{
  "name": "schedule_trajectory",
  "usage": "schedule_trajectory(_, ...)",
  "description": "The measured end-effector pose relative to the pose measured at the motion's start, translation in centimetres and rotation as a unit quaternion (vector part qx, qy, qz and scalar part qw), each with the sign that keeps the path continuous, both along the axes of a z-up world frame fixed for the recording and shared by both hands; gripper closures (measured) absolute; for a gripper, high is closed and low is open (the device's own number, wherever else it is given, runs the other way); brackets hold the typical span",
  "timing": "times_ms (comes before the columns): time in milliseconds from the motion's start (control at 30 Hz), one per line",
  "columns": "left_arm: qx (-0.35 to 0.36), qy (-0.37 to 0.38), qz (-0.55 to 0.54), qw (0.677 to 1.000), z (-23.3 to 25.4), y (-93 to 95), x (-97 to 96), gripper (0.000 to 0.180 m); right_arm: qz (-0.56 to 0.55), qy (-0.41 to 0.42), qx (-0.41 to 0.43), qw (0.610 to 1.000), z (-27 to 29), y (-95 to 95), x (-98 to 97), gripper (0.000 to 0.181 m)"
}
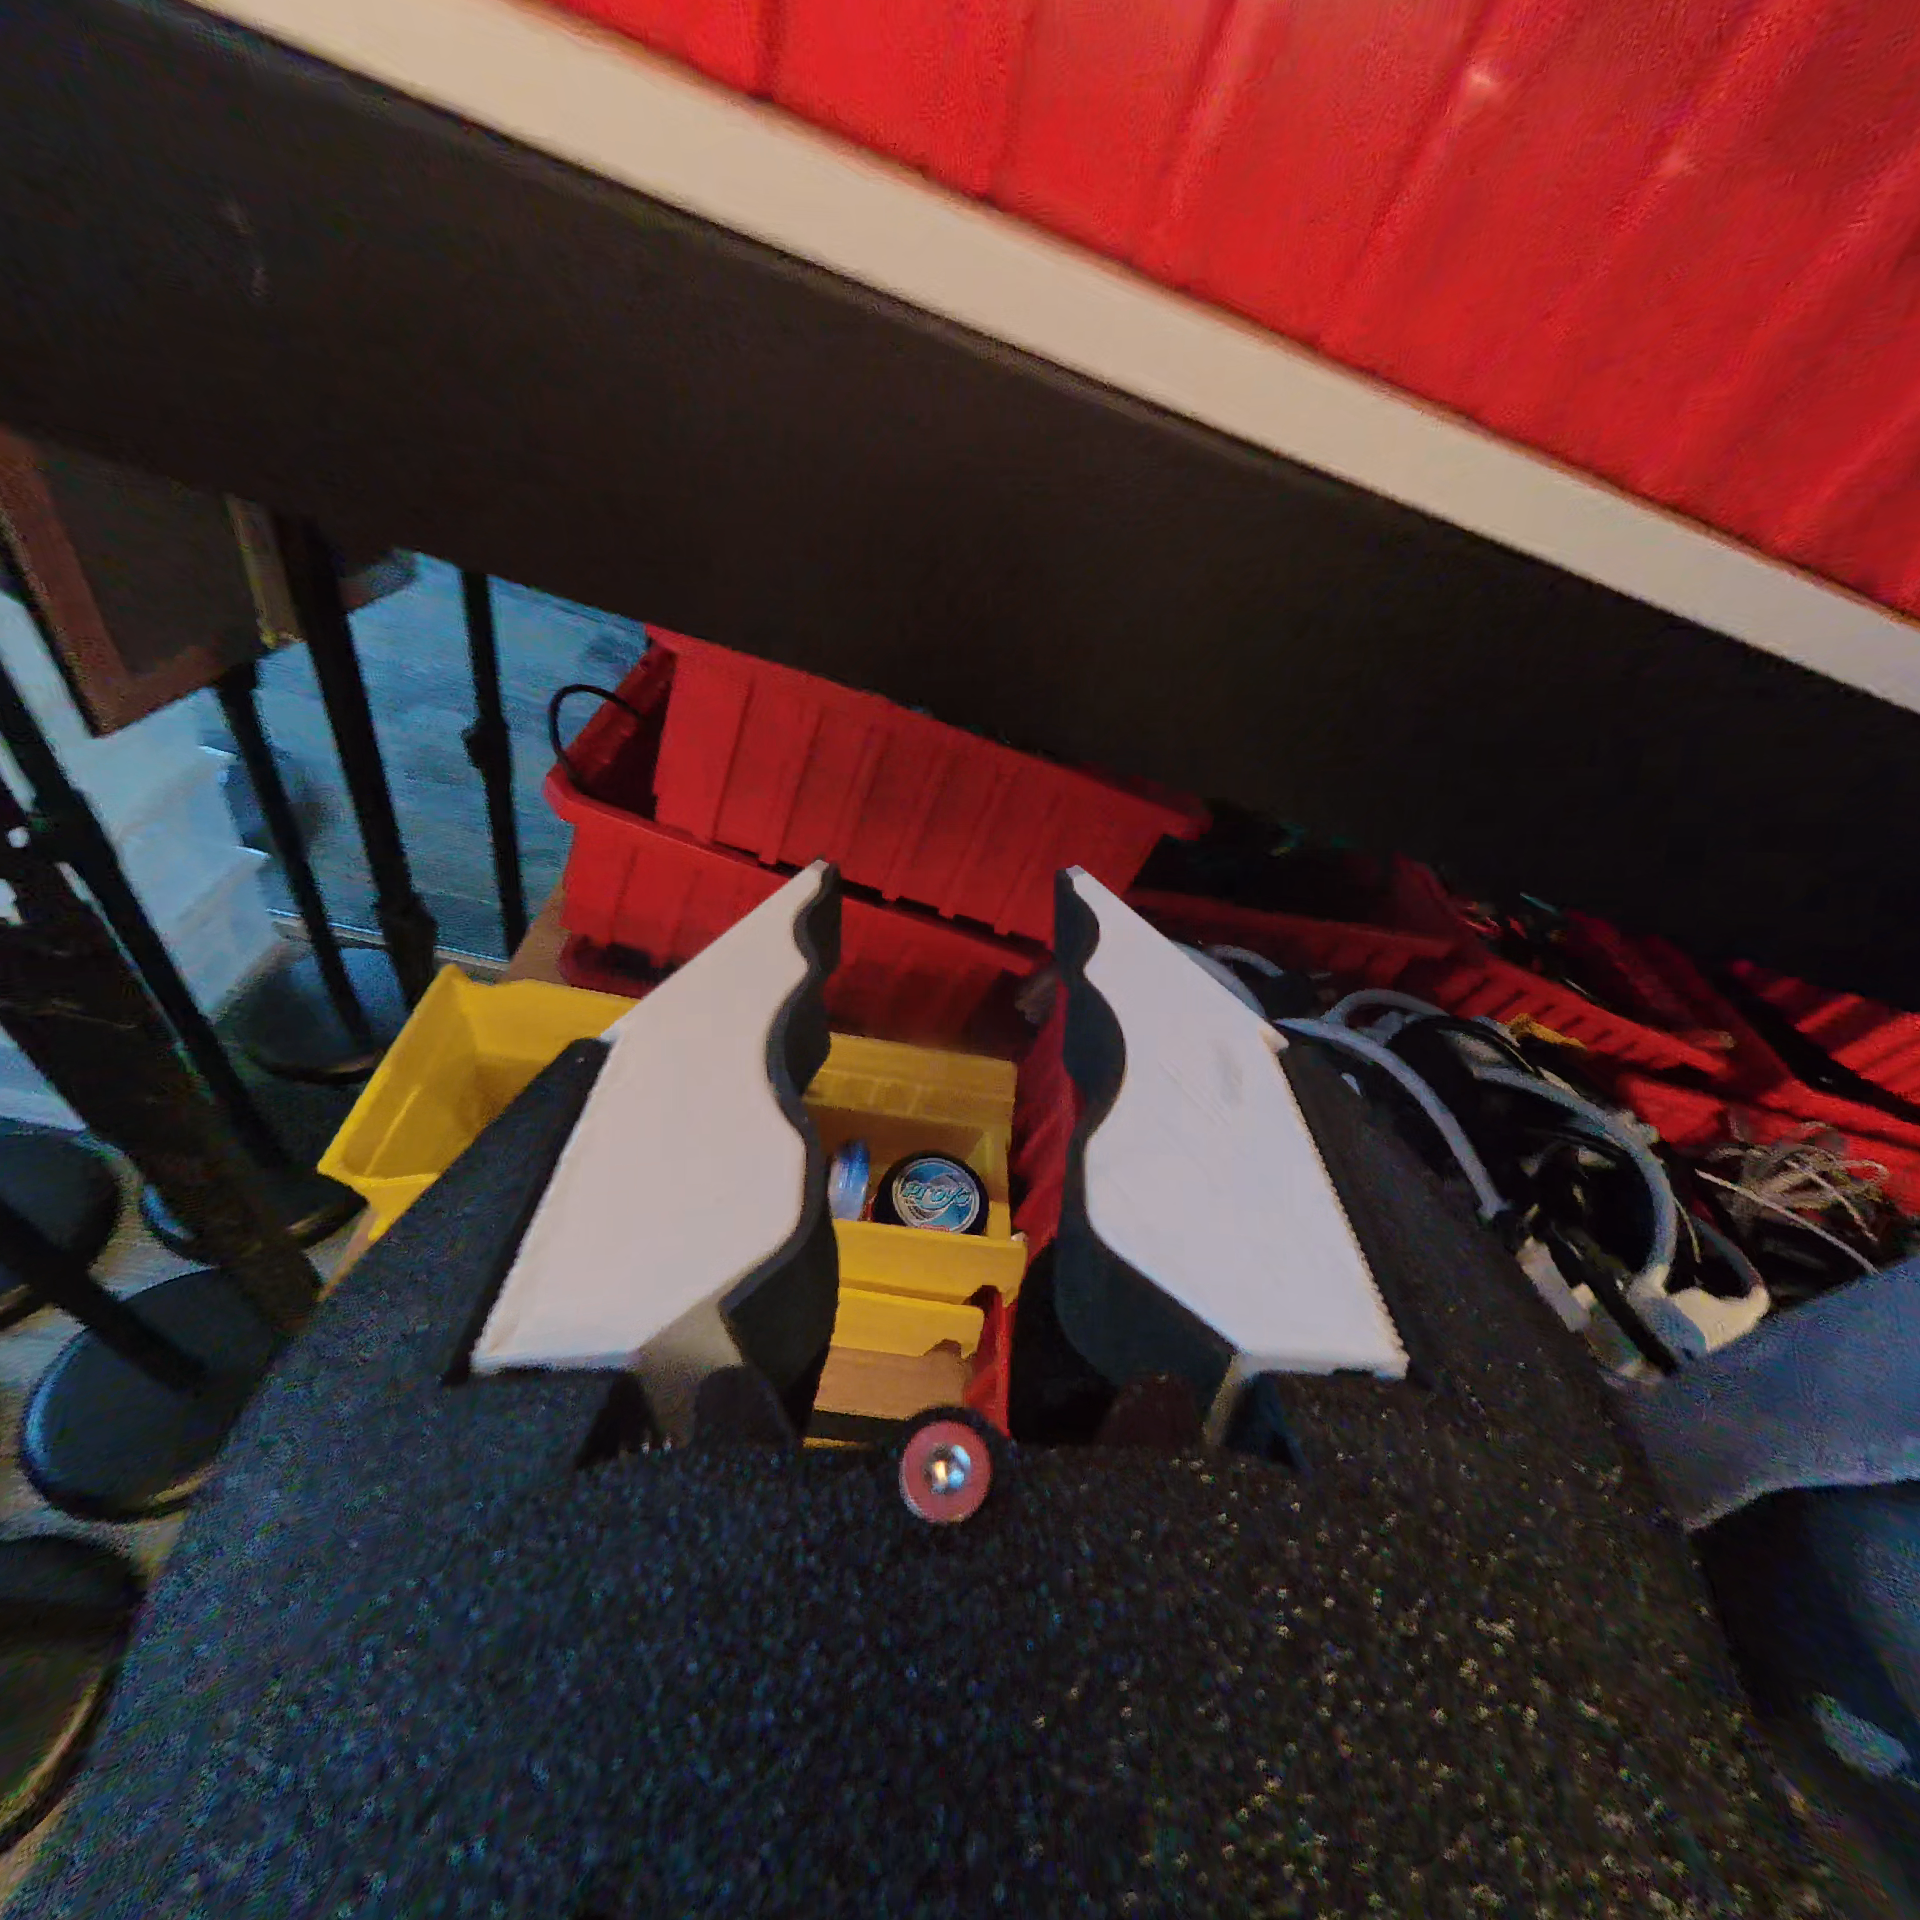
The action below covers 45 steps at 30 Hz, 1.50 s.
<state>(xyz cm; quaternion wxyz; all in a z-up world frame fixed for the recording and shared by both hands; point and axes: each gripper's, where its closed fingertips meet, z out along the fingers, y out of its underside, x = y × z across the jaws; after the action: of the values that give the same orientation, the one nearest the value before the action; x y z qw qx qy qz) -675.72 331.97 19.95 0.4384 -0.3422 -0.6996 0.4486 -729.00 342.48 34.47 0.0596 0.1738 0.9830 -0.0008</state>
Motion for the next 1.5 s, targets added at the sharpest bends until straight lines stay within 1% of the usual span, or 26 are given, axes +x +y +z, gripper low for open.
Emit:
schedule_trajectory(67,0.006,0.004,-0.038,0.999,0.0,-1.4,0.3,0.143,-0.003,0.012,0.006,1.000,-0.1,0.1,-0.2,0.134)
schedule_trajectory(133,-0.008,0.000,-0.057,0.998,0.9,-2.8,1.6,0.144,-0.008,0.028,0.013,0.999,-0.1,0.3,-0.5,0.140)
schedule_trajectory(200,-0.015,-0.005,-0.060,0.998,1.5,-4.2,3.5,0.146,-0.018,0.029,0.010,0.999,0.2,0.2,-0.5,0.139)
schedule_trajectory(267,-0.012,-0.016,-0.056,0.998,1.7,-5.2,5.7,0.146,0.003,0.057,0.001,0.998,1.1,0.2,-1.4,0.138)
schedule_trajectory(367,-0.014,-0.047,-0.039,0.998,1.2,-6.6,8.8,0.146,0.004,0.091,-0.056,0.994,3.2,-0.6,-4.1,0.135)
schedule_trajectory(467,-0.028,-0.068,-0.017,0.997,2.3,-7.3,11.1,0.146,0.020,0.162,-0.104,0.981,5.2,-1.2,-8.9,0.130)
schedule_trajectory(500,-0.033,-0.075,-0.011,0.997,2.9,-7.4,11.5,0.146,0.008,0.171,-0.118,0.978,5.6,-1.5,-10.3,0.128)
schedule_trajectory(567,-0.048,-0.088,-0.003,0.995,4.4,-7.3,11.9,0.146,-0.016,0.170,-0.155,0.973,6.0,-2.8,-12.7,0.127)
schedule_trajectory(633,-0.063,-0.108,0.000,0.992,5.9,-6.7,11.7,0.146,-0.011,0.176,-0.170,0.970,5.7,-4.1,-15.0,0.128)
schedule_trajectory(767,-0.096,-0.157,0.010,0.983,8.1,-4.8,10.2,0.146,-0.015,0.179,-0.161,0.970,3.6,-5.2,-19.1,0.132)
schedule_trajectory(800,-0.101,-0.161,0.012,0.982,8.5,-4.2,9.6,0.146,-0.026,0.162,-0.161,0.973,3.0,-5.4,-19.2,0.131)
schedule_trajectory(867,-0.106,-0.157,0.013,0.982,9.4,-2.8,8.0,0.146,-0.049,0.126,-0.152,0.979,1.7,-5.0,-19.0,0.139)
schedule_trajectory(933,-0.108,-0.140,0.011,0.984,10.3,-1.6,6.2,0.146,-0.034,0.099,-0.133,0.985,0.6,-4.4,-18.5,0.149)
schedule_trajectory(1000,-0.109,-0.119,0.006,0.987,11.1,-0.7,4.4,0.147,-0.024,0.101,-0.141,0.985,0.6,-4.5,-18.8,0.161)
schedule_trajectory(1167,-0.139,-0.094,0.000,0.986,13.8,0.4,1.2,0.147,-0.027,0.080,-0.152,0.985,0.6,-5.2,-18.8,0.169)
schedule_trajectory(1267,-0.169,-0.091,-0.002,0.981,16.0,0.9,0.5,0.147,-0.021,0.088,-0.161,0.983,1.2,-5.5,-18.9,0.171)
schedule_trajectory(1400,-0.217,-0.085,-0.018,0.972,20.8,1.4,0.2,0.147,-0.038,0.091,-0.196,0.976,3.9,-5.1,-19.0,0.173)
schedule_trajectory(1500,-0.263,-0.056,-0.083,0.960,27.1,3.4,-1.5,0.151,-0.046,0.103,-0.217,0.970,5.9,-4.8,-18.7,0.173)
